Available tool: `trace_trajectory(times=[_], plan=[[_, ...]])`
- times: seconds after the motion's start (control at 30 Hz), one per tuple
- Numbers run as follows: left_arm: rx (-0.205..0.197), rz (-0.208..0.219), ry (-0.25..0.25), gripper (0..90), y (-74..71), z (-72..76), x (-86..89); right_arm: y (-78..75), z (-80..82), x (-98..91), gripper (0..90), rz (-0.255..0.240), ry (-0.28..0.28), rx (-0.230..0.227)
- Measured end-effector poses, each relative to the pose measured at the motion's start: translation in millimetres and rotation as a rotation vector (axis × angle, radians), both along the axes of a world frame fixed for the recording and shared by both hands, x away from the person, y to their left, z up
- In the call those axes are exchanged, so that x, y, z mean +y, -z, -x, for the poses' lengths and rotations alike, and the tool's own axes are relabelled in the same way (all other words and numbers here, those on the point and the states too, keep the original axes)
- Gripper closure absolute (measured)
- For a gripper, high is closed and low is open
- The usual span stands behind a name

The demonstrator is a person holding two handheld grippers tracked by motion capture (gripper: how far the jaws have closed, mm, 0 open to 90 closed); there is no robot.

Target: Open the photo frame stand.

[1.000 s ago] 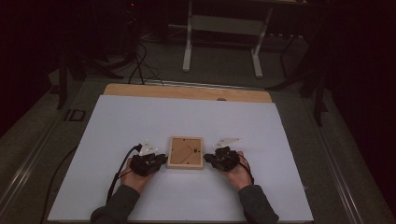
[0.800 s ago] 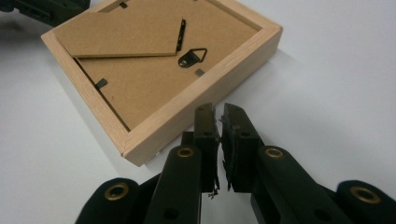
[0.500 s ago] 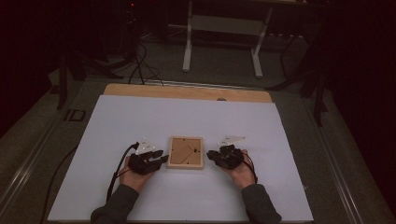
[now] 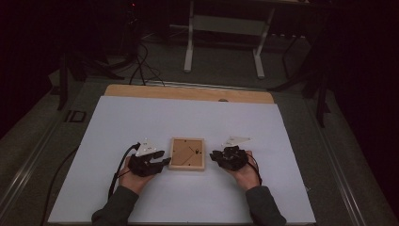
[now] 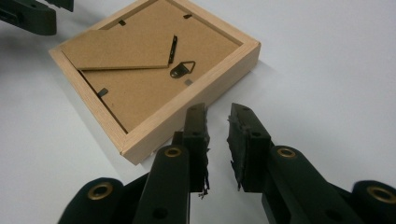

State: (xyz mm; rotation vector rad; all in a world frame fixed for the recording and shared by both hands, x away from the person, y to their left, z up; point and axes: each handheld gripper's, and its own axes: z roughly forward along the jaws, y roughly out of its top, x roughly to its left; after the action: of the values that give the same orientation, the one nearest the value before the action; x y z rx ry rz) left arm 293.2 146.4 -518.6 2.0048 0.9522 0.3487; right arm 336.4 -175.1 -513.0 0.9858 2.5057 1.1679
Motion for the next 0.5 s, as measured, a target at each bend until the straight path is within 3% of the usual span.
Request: trace_trajectory(times=[0.3, 0.5], plan=[[0.028, -0.07, 0.024, 57.1, -14.1, -2.4, -7.7, -7.6, 1.9, -5.1, 74.9, -0.004, -0.001, -0.014], [0.045, -0.078, 0.046, 56.3, -19.6, -6.5, -13.9, -9.0, 6.4, -6.6, 72.5, -0.007, -0.009, -0.02]])
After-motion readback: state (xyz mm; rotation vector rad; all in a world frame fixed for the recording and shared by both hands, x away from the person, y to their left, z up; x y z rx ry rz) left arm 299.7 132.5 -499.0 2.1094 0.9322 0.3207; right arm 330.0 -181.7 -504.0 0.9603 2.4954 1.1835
